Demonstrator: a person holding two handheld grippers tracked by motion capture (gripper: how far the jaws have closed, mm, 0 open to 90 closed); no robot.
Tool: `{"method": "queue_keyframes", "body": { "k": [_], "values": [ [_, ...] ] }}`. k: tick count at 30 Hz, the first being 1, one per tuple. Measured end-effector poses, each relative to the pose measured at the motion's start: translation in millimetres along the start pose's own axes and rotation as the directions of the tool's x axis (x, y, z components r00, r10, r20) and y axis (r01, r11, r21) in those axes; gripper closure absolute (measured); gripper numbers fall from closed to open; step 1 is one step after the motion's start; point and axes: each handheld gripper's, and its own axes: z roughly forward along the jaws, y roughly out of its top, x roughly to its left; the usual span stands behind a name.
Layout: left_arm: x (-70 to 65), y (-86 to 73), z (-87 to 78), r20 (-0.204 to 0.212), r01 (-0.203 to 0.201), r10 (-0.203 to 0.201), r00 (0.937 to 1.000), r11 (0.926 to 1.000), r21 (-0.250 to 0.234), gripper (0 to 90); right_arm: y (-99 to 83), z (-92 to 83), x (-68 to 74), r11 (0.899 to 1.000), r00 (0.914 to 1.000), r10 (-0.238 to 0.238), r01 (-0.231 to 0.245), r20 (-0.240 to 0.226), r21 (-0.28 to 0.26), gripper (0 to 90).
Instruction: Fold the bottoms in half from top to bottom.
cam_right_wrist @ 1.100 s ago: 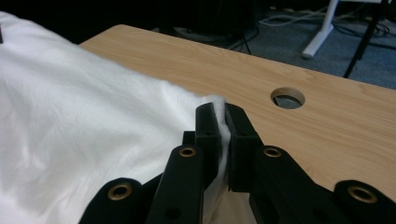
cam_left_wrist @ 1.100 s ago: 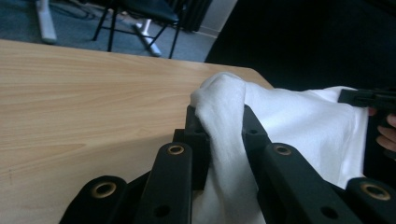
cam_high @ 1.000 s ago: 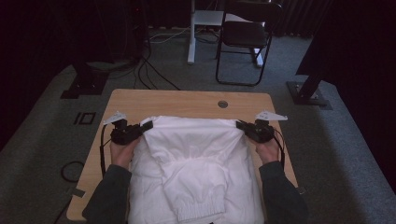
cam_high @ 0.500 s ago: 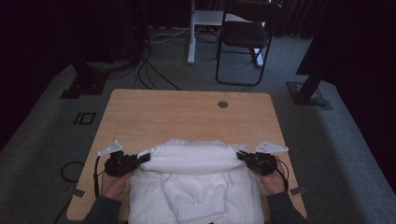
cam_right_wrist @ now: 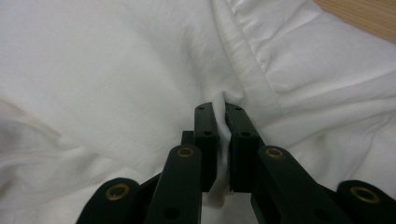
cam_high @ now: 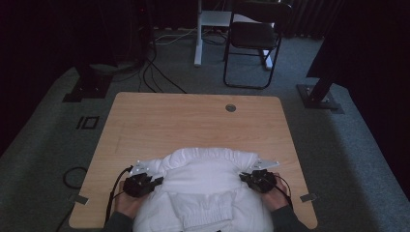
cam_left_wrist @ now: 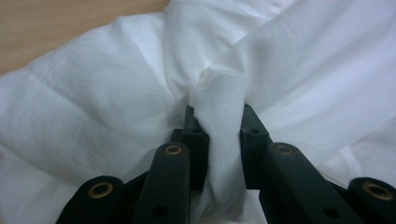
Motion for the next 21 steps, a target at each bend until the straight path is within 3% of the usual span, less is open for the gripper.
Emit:
{"method": "queue_keyframes", "body": {
  "k": [2, 11, 14, 21],
  "values": [
    [1.7, 5.8, 6.6, -0.030, -0.007, 0.006, 0.9995, 0.9999, -0.009, 78.3, 3.9, 4.5, -2.3, 1.000, 0.9998, 0.006, -0.006, 0.020, 0.000, 84.0],
    [18.4, 29.9, 28.8, -0.089, 0.002, -0.004, 0.9960, 0.9996, -0.026, 78.3, 19.2, 18.7, -19.3, 0.998, 0.9971, 0.063, -0.062, 0.044, -0.008, 84.1],
    [25.5, 44.3, 40.2, -0.134, -0.005, 0.002, 0.9910, 0.9998, -0.019, 78.3, 33.4, 28.5, -26.2, 0.998, 0.9953, 0.054, -0.056, 0.080, 0.016, 84.2],
    [41.9, 65.1, 57.2, -0.175, 0.006, -0.009, 0.9845, 0.9998, -0.021, 78.3, 51.6, 44.8, -46.5, 0.996, 0.9924, 0.085, -0.086, 0.088, 0.008, 84.2]
  ]
}}
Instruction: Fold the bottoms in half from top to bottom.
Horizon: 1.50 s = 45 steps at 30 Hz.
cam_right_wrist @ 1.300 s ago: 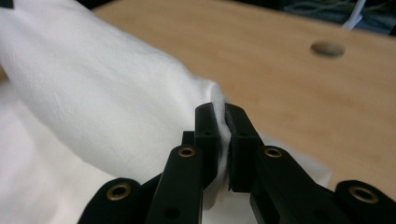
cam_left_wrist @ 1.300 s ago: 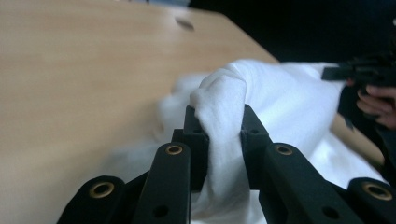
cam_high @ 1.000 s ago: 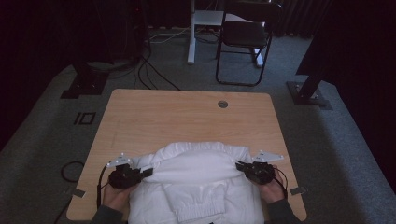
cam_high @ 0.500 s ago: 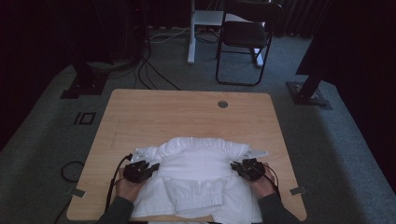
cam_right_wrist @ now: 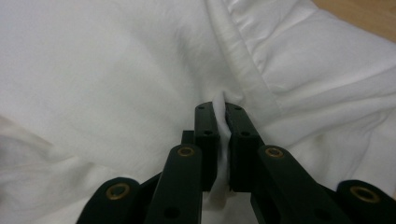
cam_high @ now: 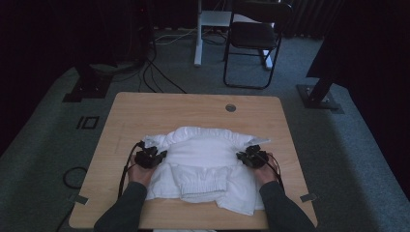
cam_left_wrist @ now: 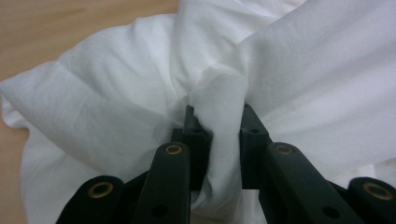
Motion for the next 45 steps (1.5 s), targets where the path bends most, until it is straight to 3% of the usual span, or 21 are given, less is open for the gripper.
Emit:
{"method": "queue_keyframes", "body": {
  "k": [11, 18, 20, 21, 22, 23, 25, 26, 28, 29, 30, 31, 32, 33, 34, 35, 38, 39, 40, 43, 45],
  "values": [
    [16.2, 26.0, 22.0, -0.045, 0.074, -0.073, 0.9963, 0.9971, 0.017, 78.3, 32.5, 27.8, -19.1, 0.996, 0.9961, 0.087, -0.087, 0.015, -0.001, 84.2],
    [21.6, 31.0, 17.0, -0.018, 0.116, -0.116, 0.9931, 0.9930, 0.022, 78.7, 37.0, 23.8, -23.9, 0.997, 0.9974, 0.071, -0.071, -0.009, 0.014, 84.1],
    [23.6, 35.0, 7.7, -0.006, 0.124, -0.124, 0.9923, 0.9922, -0.014, 78.8, 39.2, 17.5, -24.5, 0.998, 0.9984, 0.057, -0.057, -0.007, -0.010, 84.2],
    [28.3, 41.4, -6.2, 0.029, 0.169, -0.167, 0.9855, 0.9826, -0.076, 78.8, 43.4, 6.5, -26.9, 0.996, 0.9977, 0.068, -0.068, -0.005, -0.051, 84.4],
    [28.3, 41.4, -6.2, 0.029, 0.169, -0.167, 0.9855, 0.9826, -0.076, 78.8, 43.4, 6.5, -26.9, 0.996, 0.9977, 0.068, -0.068, -0.005, -0.051, 84.4],
    [31.5, 48.5, -17.7, 0.049, 0.194, -0.189, 0.9808, 0.9735, -0.122, 78.8, 45.6, 1.6, -28.0, 0.995, 0.9975, 0.071, -0.071, -0.004, -0.070, 84.6],
    [32.8, 64.7, -34.7, 0.074, 0.192, -0.181, 0.9808, 0.9641, -0.184, 79.0, 59.0, -18.6, -31.0, 0.986, 0.9966, 0.082, -0.082, -0.009, -0.144, 84.8],
    [32.8, 64.7, -34.7, 0.074, 0.192, -0.181, 0.9808, 0.9641, -0.184, 79.1, 59.0, -18.6, -31.0, 0.986, 0.9966, 0.082, -0.082, -0.009, -0.144, 84.8],
    [31.7, 80.1, -48.9, 0.093, 0.196, -0.179, 0.9795, 0.9512, -0.238, 79.4, 71.3, -31.5, -30.6, 0.980, 0.9975, 0.070, -0.067, 0.011, -0.190, 85.0],
    [31.1, 90.4, -59.8, 0.108, 0.200, -0.177, 0.9783, 0.9389, -0.280, 79.7, 80.5, -41.5, -30.7, 0.973, 0.9977, 0.065, -0.058, 0.022, -0.224, 85.1],
    [31.1, 90.4, -59.8, 0.108, 0.200, -0.177, 0.9783, 0.9389, -0.280, 79.8, 80.5, -41.5, -30.7, 0.973, 0.9977, 0.065, -0.058, 0.022, -0.224, 85.1],
    [31.7, 99.1, -71.3, 0.126, 0.206, -0.174, 0.9767, 0.9248, -0.320, 79.9, 89.6, -54.7, -33.0, 0.960, 0.9974, 0.061, -0.049, 0.037, -0.277, 85.3],
    [31.7, 99.1, -71.3, 0.126, 0.206, -0.174, 0.9767, 0.9248, -0.320, 80.0, 89.6, -54.7, -33.0, 0.960, 0.9974, 0.061, -0.049, 0.037, -0.277, 85.3],
    [32.4, 104.3, -82.3, 0.161, 0.213, -0.165, 0.9730, 0.9100, -0.355, 80.0, 96.6, -72.8, -37.2, 0.928, 0.9955, 0.091, -0.075, 0.027, -0.365, 85.3],
    [32.4, 104.3, -82.3, 0.161, 0.213, -0.165, 0.9730, 0.9100, -0.355, 80.0, 96.6, -72.8, -37.2, 0.928, 0.9955, 0.091, -0.075, 0.027, -0.365, 85.3],
    [29.2, 106.6, -93.0, 0.187, 0.218, -0.155, 0.9700, 0.8946, -0.390, 80.0, 101.0, -90.4, -38.5, 0.888, 0.9936, 0.113, -0.098, 0.006, -0.450, 85.3],
    [23.6, 105.7, -103.5, 0.189, 0.202, -0.134, 0.9728, 0.8886, -0.412, 79.9, 103.7, -101.7, -34.7, 0.882, 0.9954, 0.094, -0.076, 0.016, -0.466, 85.3],
    [20.4, 100.8, -109.7, 0.203, 0.196, -0.120, 0.9719, 0.8885, -0.415, 79.9, 101.0, -107.8, -29.3, 0.891, 0.9975, 0.066, -0.047, 0.027, -0.451, 85.2],
    [20.4, 100.8, -109.7, 0.203, 0.196, -0.120, 0.9719, 0.8885, -0.415, 79.9, 101.0, -107.8, -29.3, 0.891, 0.9975, 0.066, -0.047, 0.027, -0.451, 85.2],
    [15.5, 82.5, -117.9, 0.228, 0.189, -0.102, 0.9683, 0.8944, -0.405, 79.8, 79.8, -114.9, -19.1, 0.901, 0.9994, 0.034, -0.031, -0.002, -0.432, 85.0],
    [10.7, 60.6, -121.3, 0.236, 0.179, -0.091, 0.9675, 0.9062, -0.383, 79.6, 64.8, -114.9, -12.1, 0.910, 0.9997, 0.017, -0.022, -0.016, -0.415, 84.8]
  ]
}}
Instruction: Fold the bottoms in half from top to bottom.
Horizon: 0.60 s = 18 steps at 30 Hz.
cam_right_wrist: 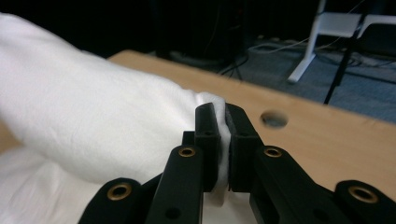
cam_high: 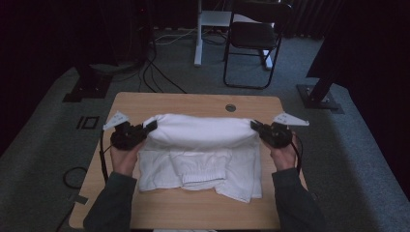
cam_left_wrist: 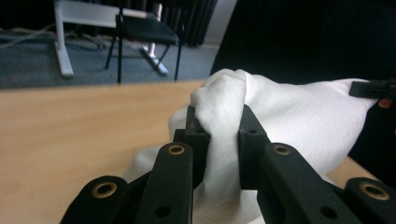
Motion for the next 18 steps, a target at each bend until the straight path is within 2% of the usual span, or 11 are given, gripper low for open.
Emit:
{"method": "queue_keyframes", "body": {
  "k": [7, 8, 9, 11, 12, 13, 14, 15, 16, 17, 18],
  "values": [
    [0.2, -53.0, -14.3, 0.014, 0.045, -0.046, 0.9989, 0.9959, 0.079, 77.8, -52.0, -10.1, 19.8, 0.997, 0.9988, -0.005, 0.009, -0.048, 0.077, 84.1],
    [1.7, -71.5, -16.9, 0.019, 0.080, -0.083, 0.9964, 0.9907, 0.110, 77.2, -68.5, -12.8, 25.2, 0.994, 0.9975, 0.008, 0.000, -0.070, 0.106, 83.8],
    [1.7, -71.5, -16.9, 0.019, 0.080, -0.083, 0.9964, 0.9907, 0.110, 76.7, -68.5, -12.8, 25.2, 0.994, 0.9975, 0.008, 0.000, -0.070, 0.106, 83.8],
    [4.1, -88.9, -17.2, 0.025, 0.109, -0.115, 0.9930, 0.9799, 0.167, 70.6, -83.6, -14.7, 30.1, 0.991, 0.9965, 0.019, -0.008, -0.081, 0.134, 82.8],
    [6.4, -100.8, -19.4, 0.020, 0.130, -0.136, 0.9905, 0.9732, 0.190, 63.9, -95.8, -14.5, 32.5, 0.984, 0.9948, 0.027, -0.009, -0.098, 0.179, 75.7],
    [6.4, -100.8, -19.4, 0.020, 0.130, -0.136, 0.9905, 0.9732, 0.190, 59.3, -95.8, -14.5, 32.5, 0.984, 0.9948, 0.027, -0.009, -0.098, 0.179, 75.7],
    [8.2, -101.7, -24.2, 0.002, 0.142, -0.144, 0.9896, 0.9742, 0.176, 54.3, -100.8, -15.4, 32.2, 0.981, 0.9932, 0.019, 0.003, -0.115, 0.192, 60.4],
    [8.2, -101.7, -24.2, 0.002, 0.142, -0.144, 0.9896, 0.9742, 0.176, 52.0, -100.8, -15.4, 32.2, 0.981, 0.9932, 0.019, 0.003, -0.115, 0.192, 60.4],
    [6.9, -91.9, -29.8, 0.000, 0.141, -0.142, 0.9898, 0.9814, 0.130, 49.0, -95.9, -18.6, 30.4, 0.986, 0.9941, 0.022, -0.004, -0.106, 0.165, 51.1],
    [6.9, -91.9, -29.8, 0.000, 0.141, -0.142, 0.9898, 0.9814, 0.130, 47.6, -95.9, -18.6, 30.4, 0.986, 0.9941, 0.022, -0.004, -0.106, 0.165, 51.1],
    [0.7, -75.3, -33.4, -0.019, 0.106, -0.105, 0.9943, 0.9908, 0.084, 46.5, -83.6, -21.8, 29.9, 0.994, 0.9952, 0.025, -0.015, -0.094, 0.110, 46.6]
  ]
}}
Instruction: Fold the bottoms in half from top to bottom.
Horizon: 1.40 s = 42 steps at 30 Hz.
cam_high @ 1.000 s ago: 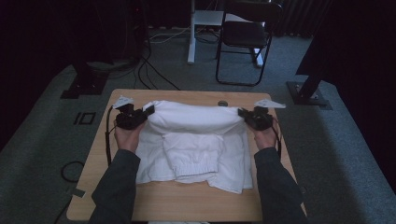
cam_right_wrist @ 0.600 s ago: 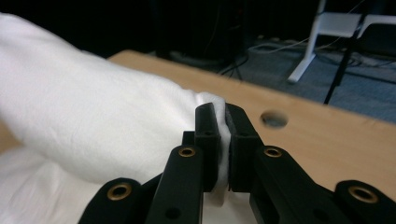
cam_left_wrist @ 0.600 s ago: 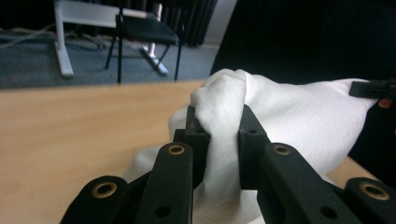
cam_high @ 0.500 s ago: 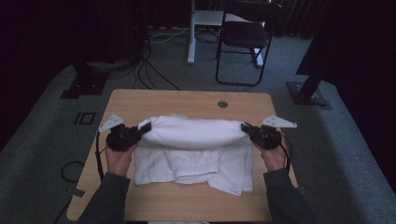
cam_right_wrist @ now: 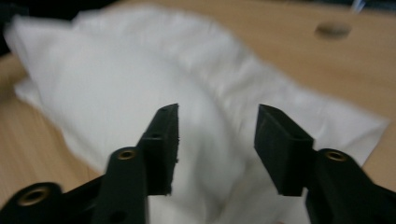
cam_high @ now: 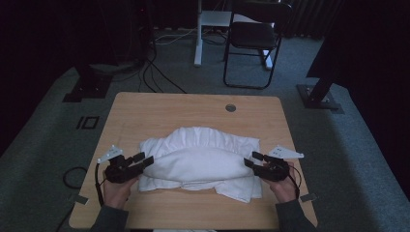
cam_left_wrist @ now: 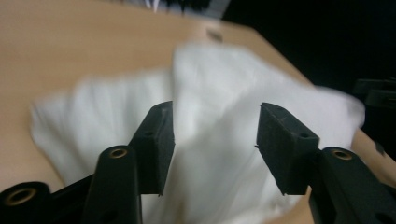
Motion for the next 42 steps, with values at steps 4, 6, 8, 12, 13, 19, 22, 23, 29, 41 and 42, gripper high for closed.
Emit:
{"method": "queue_keyframes", "body": {
  "k": [4, 6, 8, 12, 13, 19, 22, 23, 29, 41, 42],
  "values": [
    [-15.7, 29.1, 4.3, -0.024, -0.039, 0.038, 0.9990, 0.9986, -0.036, 49.2, 30.2, 6.2, 7.5, 0.999, 1.0000, -0.003, 0.003, 0.007, -0.054, 46.5],
    [-27.1, 48.8, 21.1, -0.020, -0.059, 0.058, 0.9981, 0.9972, -0.046, 52.1, 43.0, 18.8, 15.1, 0.999, 0.9997, -0.013, 0.014, 0.019, -0.050, 47.9],
    [-34.9, 58.3, 38.9, -0.024, -0.060, 0.060, 0.9979, 0.9980, -0.019, 54.9, 53.0, 35.4, 23.1, 0.999, 0.9990, -0.034, 0.035, 0.030, -0.028, 49.7],
    [-46.6, 60.0, 80.9, -0.014, -0.089, 0.091, 0.9958, 0.9931, 0.076, 57.7, 63.7, 71.7, 32.3, 0.999, 0.9988, -0.019, 0.018, 0.045, 0.031, 52.8],
    [-46.6, 60.0, 80.9, -0.014, -0.089, 0.091, 0.9958, 0.9931, 0.076, 58.8, 63.7, 71.7, 32.3, 0.999, 0.9988, -0.019, 0.018, 0.045, 0.031, 52.8],
    [-42.9, 23.1, 121.7, 0.029, -0.100, 0.096, 0.9950, 0.9536, 0.284, 68.8, 45.6, 105.7, 40.2, 0.989, 0.9974, -0.024, 0.014, 0.068, 0.150, 52.9],
    [-43.0, -0.6, 115.3, 0.038, -0.095, 0.087, 0.9954, 0.9490, 0.301, 68.7, 21.5, 101.9, 41.4, 0.982, 0.9968, -0.039, 0.025, 0.070, 0.189, 53.0],
    [-43.9, -6.1, 110.4, 0.046, -0.098, 0.089, 0.9950, 0.9512, 0.293, 68.7, 21.5, 101.9, 41.4, 0.982, 0.9968, -0.039, 0.025, 0.070, 0.189, 53.0],
    [-47.7, -19.1, 72.6, 0.020, -0.121, 0.119, 0.9927, 0.9710, 0.206, 63.9, 7.5, 77.6, 40.0, 0.983, 0.9959, -0.043, 0.028, 0.079, 0.181, 53.4],
    [-24.6, -69.4, 43.4, -0.128, -0.136, 0.167, 0.9776, 0.9648, 0.225, 58.0, -34.3, 69.7, 32.8, 0.970, 0.9914, -0.058, 0.028, 0.117, 0.242, 53.8],
    [-19.3, -69.0, 36.8, -0.141, -0.110, 0.135, 0.9808, 0.9785, 0.175, 53.9, -36.9, 71.1, 30.4, 0.968, 0.9922, -0.047, 0.017, 0.115, 0.249, 54.0]
  ]
}}
